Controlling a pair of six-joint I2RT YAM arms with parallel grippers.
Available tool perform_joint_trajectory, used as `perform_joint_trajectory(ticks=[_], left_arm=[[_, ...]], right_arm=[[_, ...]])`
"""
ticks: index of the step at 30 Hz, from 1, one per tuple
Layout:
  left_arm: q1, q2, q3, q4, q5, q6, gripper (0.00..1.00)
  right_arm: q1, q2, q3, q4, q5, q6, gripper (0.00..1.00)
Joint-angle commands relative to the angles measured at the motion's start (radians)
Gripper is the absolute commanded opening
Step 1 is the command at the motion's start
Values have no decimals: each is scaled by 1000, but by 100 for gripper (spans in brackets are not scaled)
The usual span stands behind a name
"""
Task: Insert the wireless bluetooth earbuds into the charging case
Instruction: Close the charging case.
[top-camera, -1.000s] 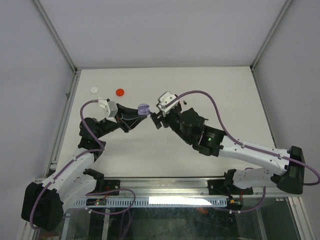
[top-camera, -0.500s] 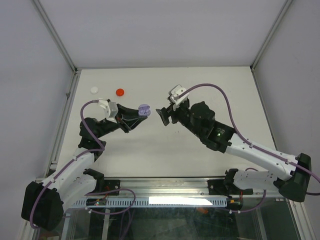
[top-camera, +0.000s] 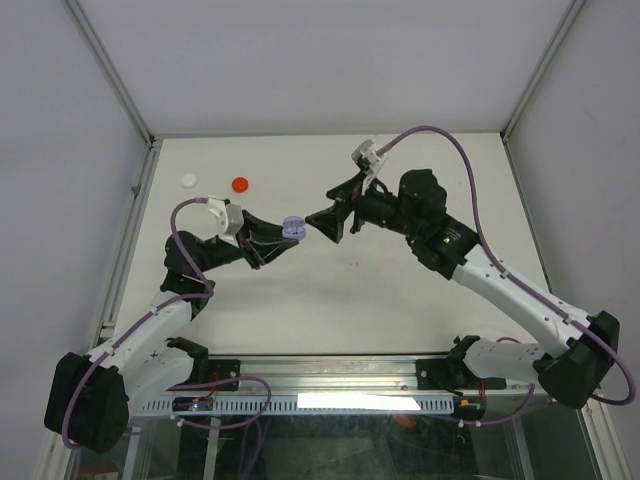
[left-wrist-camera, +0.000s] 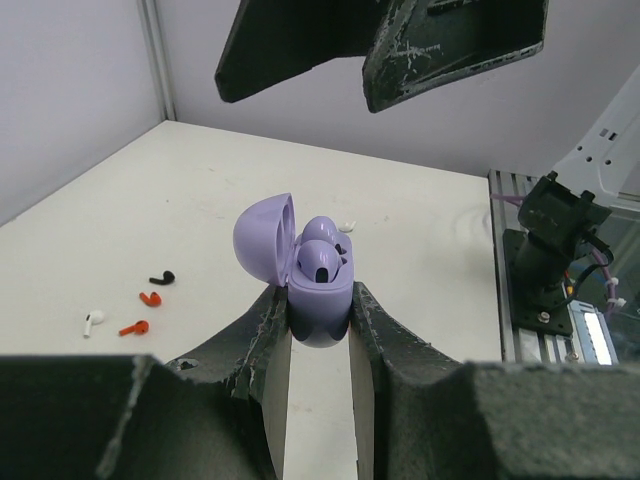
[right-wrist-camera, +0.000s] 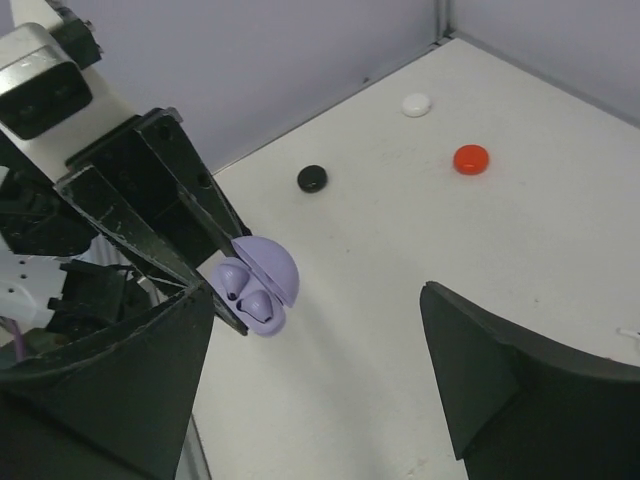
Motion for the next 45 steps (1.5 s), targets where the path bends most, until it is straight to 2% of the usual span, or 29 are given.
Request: perform_joint_trajectory(ticks=[1,11,23,31,42,45], left_arm=[[9,6,34,70,58,-7,0],[9,7,32,77,61,-13,0],[8,21,52,28,41,-12,0],[9,36,71,-24,18,-6,0],[8,66,89,-56,19,-11,0],[9,76,90,-59,8,-20,0]], right_arm=[[-16,60,58,97,-220,160,89],[-44,205,106,150,-425,305,91],[-47,225,86,301,-666,389,91],[-60,188,66,289,-671,359,90],[-101,110,36,202,-590,264,89],[-108,79,30,134,-515,219,89]])
